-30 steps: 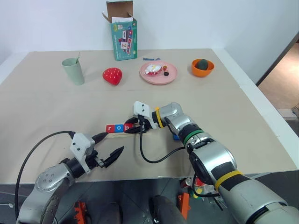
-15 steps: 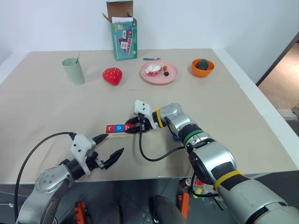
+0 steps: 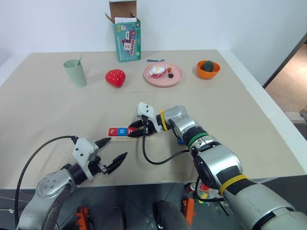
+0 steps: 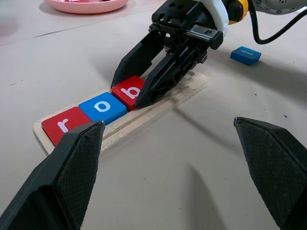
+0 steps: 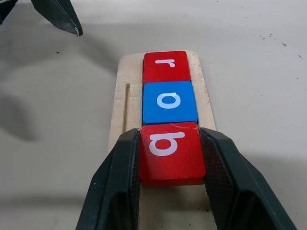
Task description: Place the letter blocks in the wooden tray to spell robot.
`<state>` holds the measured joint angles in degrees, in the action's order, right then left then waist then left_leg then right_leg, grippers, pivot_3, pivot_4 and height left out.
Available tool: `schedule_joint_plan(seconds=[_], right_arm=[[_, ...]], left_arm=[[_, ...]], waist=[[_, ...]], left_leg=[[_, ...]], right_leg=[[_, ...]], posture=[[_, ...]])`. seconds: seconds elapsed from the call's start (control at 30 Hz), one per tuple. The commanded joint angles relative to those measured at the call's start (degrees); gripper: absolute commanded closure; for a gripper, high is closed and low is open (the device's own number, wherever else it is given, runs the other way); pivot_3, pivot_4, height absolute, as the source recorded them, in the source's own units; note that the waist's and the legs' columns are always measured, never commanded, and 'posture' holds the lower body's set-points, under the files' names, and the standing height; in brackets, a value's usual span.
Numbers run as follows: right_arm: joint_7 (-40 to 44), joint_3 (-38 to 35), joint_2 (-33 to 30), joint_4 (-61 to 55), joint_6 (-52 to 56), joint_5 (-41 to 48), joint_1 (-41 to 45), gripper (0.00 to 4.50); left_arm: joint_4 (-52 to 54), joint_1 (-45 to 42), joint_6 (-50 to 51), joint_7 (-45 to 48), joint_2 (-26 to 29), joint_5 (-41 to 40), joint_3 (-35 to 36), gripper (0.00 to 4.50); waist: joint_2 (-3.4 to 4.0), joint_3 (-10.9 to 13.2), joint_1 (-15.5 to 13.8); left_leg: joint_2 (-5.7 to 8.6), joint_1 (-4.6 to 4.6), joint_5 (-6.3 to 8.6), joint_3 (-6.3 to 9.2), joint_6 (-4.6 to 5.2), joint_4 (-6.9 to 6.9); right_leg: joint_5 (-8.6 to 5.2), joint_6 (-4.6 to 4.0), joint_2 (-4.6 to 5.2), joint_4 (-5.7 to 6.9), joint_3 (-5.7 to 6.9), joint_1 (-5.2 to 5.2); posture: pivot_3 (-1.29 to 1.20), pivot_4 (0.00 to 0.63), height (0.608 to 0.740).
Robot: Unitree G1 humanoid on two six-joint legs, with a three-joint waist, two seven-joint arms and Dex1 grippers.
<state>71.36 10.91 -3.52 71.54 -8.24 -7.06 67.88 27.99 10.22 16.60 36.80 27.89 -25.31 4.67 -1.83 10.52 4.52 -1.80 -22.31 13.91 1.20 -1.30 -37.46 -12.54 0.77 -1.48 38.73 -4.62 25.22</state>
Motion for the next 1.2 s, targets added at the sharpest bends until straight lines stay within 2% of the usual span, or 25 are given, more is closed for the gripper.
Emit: schedule_joint_plan(seconds=[0.03,0.47,1.2], right_arm=[[-0.92,0.15,0.33,-0.54,-1.78,-0.58,0.81,2.75],[-2.92,0.26,0.67,-0.17,-3.34,-1.55,0.43,2.75],[1.40,0.66,-0.33,-0.58,-1.66,-1.53,0.07,2.75]], left_arm=[[2.51,-0.14,-0.26,0.08,0.51,-0.18,0.24,0.00],[2.19,-0.54,-0.07,0.09,0.79,-0.09,0.27,0.00],[1.84,-0.43,-0.55,0.68,1.13,0.47,-0.26,0.00]], waist=[[0.00,0.00,0.00],[0.00,0.00,0.00],[0.00,0.00,0.00]], left_leg=[[0.00,0.00,0.00,0.00,0.00,0.00],[0.00,-0.01,0.00,0.00,0.00,0.00],[0.00,-0.01,0.00,0.00,0.00,0.00]], right_leg=[[0.00,0.00,0.00,0.00,0.00,0.00],[0.00,0.00,0.00,0.00,0.00,0.01],[0.00,0.00,0.00,0.00,0.00,0.00]], posture=[[0.00,0.150,0.740],[0.00,0.150,0.740],[0.00,0.150,0.740]])
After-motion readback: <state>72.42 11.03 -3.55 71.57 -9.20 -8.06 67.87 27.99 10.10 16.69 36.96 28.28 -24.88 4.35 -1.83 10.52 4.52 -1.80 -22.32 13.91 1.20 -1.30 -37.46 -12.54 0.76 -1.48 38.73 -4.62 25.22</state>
